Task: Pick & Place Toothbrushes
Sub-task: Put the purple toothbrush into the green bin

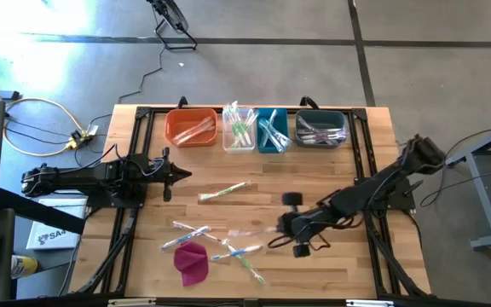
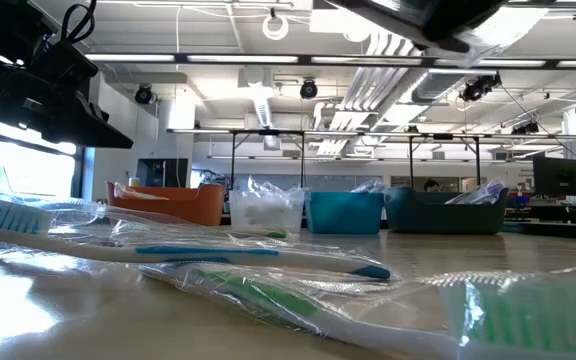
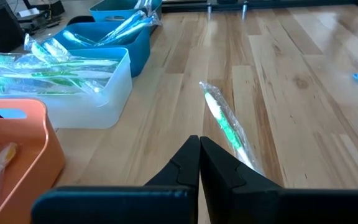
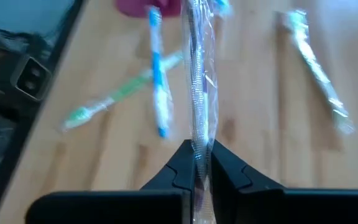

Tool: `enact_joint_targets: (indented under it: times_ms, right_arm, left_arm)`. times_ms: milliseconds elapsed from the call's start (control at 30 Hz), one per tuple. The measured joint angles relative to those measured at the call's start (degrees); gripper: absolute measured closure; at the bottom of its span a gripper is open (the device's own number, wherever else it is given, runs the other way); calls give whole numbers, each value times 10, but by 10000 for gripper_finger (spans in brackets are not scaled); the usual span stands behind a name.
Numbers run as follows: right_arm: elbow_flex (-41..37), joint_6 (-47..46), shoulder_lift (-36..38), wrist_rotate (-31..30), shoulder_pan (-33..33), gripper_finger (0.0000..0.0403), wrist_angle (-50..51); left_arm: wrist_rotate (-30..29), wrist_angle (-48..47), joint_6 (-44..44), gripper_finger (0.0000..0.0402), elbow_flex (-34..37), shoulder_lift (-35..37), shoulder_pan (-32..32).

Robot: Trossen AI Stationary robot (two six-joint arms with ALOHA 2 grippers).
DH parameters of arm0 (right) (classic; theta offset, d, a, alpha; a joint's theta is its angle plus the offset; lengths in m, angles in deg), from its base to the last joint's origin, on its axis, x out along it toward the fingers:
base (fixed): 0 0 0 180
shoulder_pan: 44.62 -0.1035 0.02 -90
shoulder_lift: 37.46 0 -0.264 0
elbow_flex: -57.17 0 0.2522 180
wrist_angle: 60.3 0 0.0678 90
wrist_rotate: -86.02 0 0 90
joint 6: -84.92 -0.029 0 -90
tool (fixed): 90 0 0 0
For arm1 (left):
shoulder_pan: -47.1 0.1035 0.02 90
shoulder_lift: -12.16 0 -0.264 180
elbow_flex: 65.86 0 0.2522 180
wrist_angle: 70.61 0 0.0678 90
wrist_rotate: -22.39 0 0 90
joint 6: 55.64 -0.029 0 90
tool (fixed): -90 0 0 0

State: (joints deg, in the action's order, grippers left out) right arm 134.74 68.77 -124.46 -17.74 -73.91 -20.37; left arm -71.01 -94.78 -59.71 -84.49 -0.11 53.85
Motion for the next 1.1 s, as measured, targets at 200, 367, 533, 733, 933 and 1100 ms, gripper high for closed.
enact_joint_targets:
  times_ms: [200, 367, 533, 733, 933, 1100]
  right_arm:
    - [-1, -46, 50, -70, -6, 389, 65]
    - [-1, -96, 85, -135, -4, 389, 140]
    - [0, -130, 103, -181, 9, 389, 205]
    - [0, -160, 104, -210, 54, 389, 294]
    - [0, -185, 104, -259, 121, 389, 344]
    - [0, -185, 104, -280, 173, 389, 387]
  left_arm:
    - [2, 0, 1, 396, 0, 0, 0]
    - [3, 0, 2, 396, 0, 0, 0]
    - [3, 0, 2, 396, 0, 0, 0]
    - [3, 0, 2, 396, 0, 0, 0]
    - [4, 0, 1, 396, 0, 0, 0]
    - [5, 0, 1, 396, 0, 0, 0]
